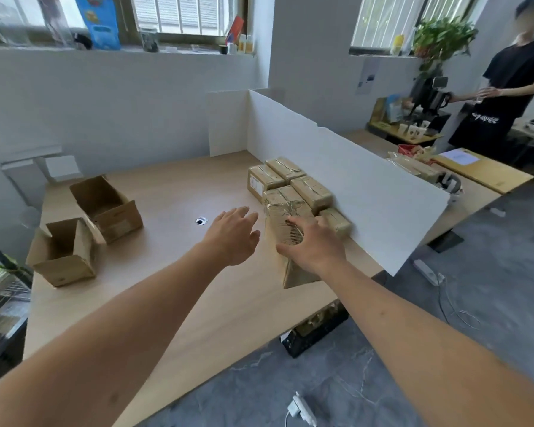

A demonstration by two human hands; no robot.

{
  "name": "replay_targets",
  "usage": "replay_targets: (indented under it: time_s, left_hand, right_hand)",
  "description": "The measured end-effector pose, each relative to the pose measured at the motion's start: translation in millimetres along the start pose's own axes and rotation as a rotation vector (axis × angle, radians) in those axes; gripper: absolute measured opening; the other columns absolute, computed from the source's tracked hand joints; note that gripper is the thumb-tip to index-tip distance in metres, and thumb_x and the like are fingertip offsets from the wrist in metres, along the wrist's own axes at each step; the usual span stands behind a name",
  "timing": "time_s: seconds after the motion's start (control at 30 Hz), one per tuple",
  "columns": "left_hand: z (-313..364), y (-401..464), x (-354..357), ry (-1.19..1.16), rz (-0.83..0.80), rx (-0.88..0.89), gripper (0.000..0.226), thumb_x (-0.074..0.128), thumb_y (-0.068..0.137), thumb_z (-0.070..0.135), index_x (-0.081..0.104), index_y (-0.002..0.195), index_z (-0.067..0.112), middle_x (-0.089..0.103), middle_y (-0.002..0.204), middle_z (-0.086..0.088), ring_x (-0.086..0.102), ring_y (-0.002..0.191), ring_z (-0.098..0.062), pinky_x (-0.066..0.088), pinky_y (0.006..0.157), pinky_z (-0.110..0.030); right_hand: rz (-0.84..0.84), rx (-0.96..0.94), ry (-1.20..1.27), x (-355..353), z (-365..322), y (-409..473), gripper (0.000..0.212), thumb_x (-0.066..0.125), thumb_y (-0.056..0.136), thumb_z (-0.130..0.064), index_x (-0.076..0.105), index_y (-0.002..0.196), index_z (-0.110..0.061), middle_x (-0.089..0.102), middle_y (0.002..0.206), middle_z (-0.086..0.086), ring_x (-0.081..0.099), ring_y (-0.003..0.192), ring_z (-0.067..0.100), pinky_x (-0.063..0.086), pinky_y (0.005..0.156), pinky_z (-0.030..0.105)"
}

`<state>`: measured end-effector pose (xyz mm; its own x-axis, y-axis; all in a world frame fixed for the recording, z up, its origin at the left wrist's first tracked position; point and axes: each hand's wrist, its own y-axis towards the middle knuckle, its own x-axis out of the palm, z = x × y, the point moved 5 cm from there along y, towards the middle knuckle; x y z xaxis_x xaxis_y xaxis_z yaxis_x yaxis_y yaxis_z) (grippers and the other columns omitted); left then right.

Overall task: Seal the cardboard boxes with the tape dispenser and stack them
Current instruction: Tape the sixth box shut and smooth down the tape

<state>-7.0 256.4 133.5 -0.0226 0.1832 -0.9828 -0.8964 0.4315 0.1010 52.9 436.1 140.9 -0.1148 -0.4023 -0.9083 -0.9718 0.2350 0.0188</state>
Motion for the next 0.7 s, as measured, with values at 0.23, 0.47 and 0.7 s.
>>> replay_targets:
  time_s: [0.23,0.47,0.7]
  left_hand:
    - [29.7,54.9,39.1,-0.017,-0.076,0.003,0.051,0.044,0.104,0.04,0.043,0.15,0.017,0.034,0.162,-0.01,0.033,0.148,-0.03,0.025,0.122,-0.044]
    - [37.5,136.2,93.2,-0.048,-0.134,0.019,0.047,0.045,0.105,0.037,0.046,0.146,0.015,0.042,0.155,-0.008,0.038,0.143,-0.03,0.028,0.118,-0.042]
    - [43.4,203.0,146.0,-0.06,-0.242,0.017,0.048,0.043,0.105,0.037,0.043,0.148,0.016,0.042,0.154,-0.008,0.04,0.142,-0.031,0.03,0.117,-0.042]
  right_hand:
    - [-0.053,0.026,0.023,7.2,55.8,39.2,0.081,0.069,0.07,-0.067,0.043,0.146,-0.051,0.041,0.138,0.001,0.055,0.12,0.024,0.054,0.091,0.04]
    - [-0.114,0.087,0.048,40.9,105.9,117.1,0.082,0.069,0.065,-0.067,0.045,0.142,-0.052,0.041,0.14,-0.001,0.052,0.126,0.024,0.053,0.095,0.041]
    - [-0.197,0.144,0.04,73.1,149.0,183.9,0.08,0.069,0.066,-0.066,0.043,0.141,-0.053,0.037,0.144,-0.002,0.049,0.128,0.025,0.051,0.097,0.041]
